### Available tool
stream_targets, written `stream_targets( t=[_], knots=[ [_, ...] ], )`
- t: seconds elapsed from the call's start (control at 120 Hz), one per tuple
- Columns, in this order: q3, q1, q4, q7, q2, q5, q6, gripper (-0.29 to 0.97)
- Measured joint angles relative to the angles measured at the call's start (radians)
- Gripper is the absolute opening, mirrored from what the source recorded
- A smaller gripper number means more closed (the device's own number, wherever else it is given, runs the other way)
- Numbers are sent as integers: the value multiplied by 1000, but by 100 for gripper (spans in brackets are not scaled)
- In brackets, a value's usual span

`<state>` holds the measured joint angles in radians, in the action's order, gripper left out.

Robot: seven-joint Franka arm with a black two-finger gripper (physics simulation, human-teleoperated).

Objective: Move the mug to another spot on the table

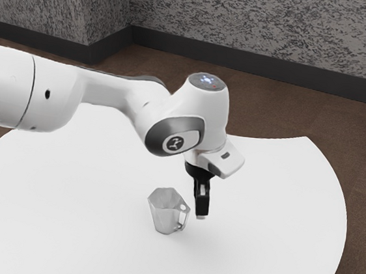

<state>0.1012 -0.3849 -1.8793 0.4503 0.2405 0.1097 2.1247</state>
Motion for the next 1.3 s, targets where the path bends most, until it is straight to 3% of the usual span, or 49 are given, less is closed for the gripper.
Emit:
stream_targets(
  t=[0.3, 1.133, 1.3],
  knots=[
    [0, 0, -37, 185, 62, 89, 111, 66],
    [-2, 62, -42, 571, 124, 115, 131, 64],
    [-3, 65, -47, 623, 123, 120, 139, 57]
  ],
)
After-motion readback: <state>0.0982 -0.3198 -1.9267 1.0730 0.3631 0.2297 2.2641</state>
